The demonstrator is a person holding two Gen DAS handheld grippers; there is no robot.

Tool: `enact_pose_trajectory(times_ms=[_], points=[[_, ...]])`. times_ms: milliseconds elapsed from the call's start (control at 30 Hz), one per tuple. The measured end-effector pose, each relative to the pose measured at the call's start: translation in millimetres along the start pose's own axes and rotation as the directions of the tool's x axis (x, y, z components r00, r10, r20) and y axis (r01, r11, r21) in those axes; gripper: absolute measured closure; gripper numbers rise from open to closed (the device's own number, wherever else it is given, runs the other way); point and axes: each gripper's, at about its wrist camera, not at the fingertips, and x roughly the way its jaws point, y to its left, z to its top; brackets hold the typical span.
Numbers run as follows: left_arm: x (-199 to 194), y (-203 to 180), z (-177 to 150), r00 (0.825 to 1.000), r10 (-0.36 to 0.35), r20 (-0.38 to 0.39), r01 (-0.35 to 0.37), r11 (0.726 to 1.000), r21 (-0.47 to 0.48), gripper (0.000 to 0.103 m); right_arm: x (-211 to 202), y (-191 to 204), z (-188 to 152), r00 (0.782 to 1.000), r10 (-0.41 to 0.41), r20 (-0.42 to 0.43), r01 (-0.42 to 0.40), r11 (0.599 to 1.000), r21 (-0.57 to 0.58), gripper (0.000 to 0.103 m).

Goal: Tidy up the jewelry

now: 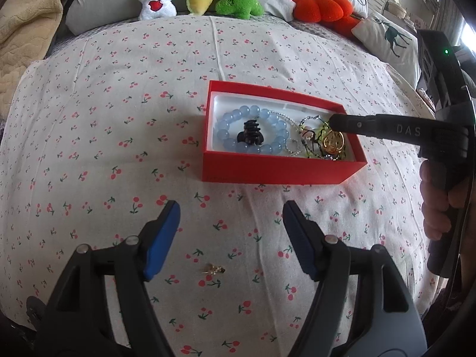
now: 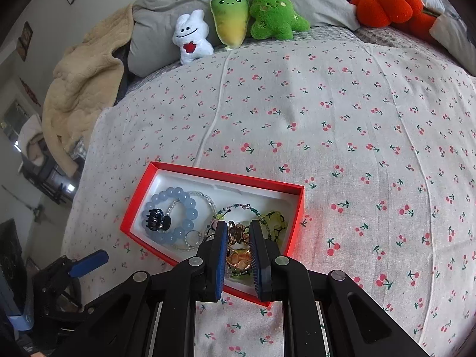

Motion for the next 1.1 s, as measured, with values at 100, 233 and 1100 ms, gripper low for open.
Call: enact_pose_trajectory(times_ms=[100,233,1100], points=[[0.3,6.0,-2.3,1.000,0.008,-0.022,-0.008,1.000,-0.014,0.031,4.7,-2.6,2.7,1.000,-0.012,-0.002,0.012,1.000,0.009,0.088],[-2.9,13.5,-2.2,1.000,0.011,-0.026,-0.012,0.999,-0.031,0.031,3.7,-4.8,6.9,1.000,-0.004,0.021,0.004,1.000,0.026,0.087],[-20.1,38.0,-54.4,0.997,-0.023,-0.079,0.015,0.995,-0.097,0.031,-68.3,-6.1,-60.7,0.996,-0.079,0.032,0.081,0.995,-0.065,0.033]])
